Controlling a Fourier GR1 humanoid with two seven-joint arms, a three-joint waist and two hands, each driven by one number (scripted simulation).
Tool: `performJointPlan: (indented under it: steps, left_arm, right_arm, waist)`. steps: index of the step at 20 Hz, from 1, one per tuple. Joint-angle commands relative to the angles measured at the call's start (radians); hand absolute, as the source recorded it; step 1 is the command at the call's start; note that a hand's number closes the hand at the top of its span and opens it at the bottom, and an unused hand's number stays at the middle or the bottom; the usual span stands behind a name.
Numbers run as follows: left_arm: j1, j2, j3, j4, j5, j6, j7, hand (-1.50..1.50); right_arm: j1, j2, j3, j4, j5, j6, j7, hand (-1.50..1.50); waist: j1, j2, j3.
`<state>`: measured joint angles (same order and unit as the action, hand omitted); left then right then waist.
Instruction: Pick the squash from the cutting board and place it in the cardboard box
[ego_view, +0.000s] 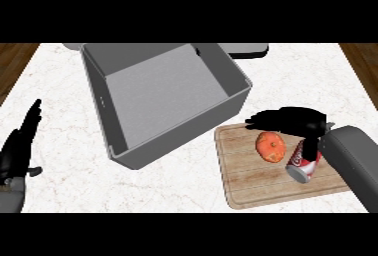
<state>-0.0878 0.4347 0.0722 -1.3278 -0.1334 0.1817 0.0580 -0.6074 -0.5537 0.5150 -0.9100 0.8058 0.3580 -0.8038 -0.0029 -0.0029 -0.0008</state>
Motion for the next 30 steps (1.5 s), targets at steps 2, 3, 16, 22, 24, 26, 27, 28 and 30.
performJointPlan:
  steps: [2,3,16,22,24,26,27,28,30]
  left_arm:
    - [-0.031,-0.017,0.011,0.040,-0.027,-0.003,-0.027,0.00]
    - [-0.007,0.024,0.065,0.076,0.020,-0.052,-0.068,0.00]
    - [0.007,-0.054,0.042,-0.022,-0.039,-0.026,0.014,0.00]
    - [0.044,-0.015,0.066,-0.010,-0.032,-0.055,-0.028,0.00]
    - [0.021,-0.026,0.068,0.004,-0.041,-0.029,0.000,0.00]
    - [0.034,-0.022,0.082,0.009,-0.037,-0.024,0.017,0.00]
    - [0.036,-0.005,0.091,0.005,-0.031,-0.036,0.005,0.00]
    - [0.044,-0.041,0.069,0.014,-0.043,-0.017,0.006,0.00]
    - [0.052,-0.002,0.098,0.019,-0.022,-0.047,-0.016,0.00]
  right_arm:
    - [0.027,0.042,0.001,-0.009,0.061,0.062,0.060,-1.50]
    - [0.061,0.031,-0.003,-0.028,0.065,0.045,0.067,-1.50]
    - [0.075,0.156,-0.133,0.009,0.149,-0.228,0.071,1.50]
    - [0.059,0.234,-0.260,0.039,0.134,-0.322,0.352,1.50]
    - [0.079,0.291,-0.314,0.054,0.136,-0.360,0.563,1.50]
    - [0.135,0.291,-0.375,0.066,0.135,-0.411,0.711,1.50]
    - [0.125,0.337,-0.368,0.042,0.162,-0.445,0.802,1.50]
    - [0.119,0.326,-0.374,0.000,0.188,-0.472,0.864,1.50]
    - [0.130,0.380,-0.356,-0.078,0.237,-0.509,1.003,1.50]
  waist:
    - [0.005,0.003,0.001]
    - [0.004,0.003,0.000]
    - [0.005,0.001,0.001]
    - [-0.008,-0.008,0.000]
    - [-0.042,-0.016,-0.002]
    - [-0.087,-0.029,-0.004]
    - [-0.069,-0.031,-0.005]
    - [-0.086,-0.033,-0.007]
    - [-0.067,-0.031,-0.006]
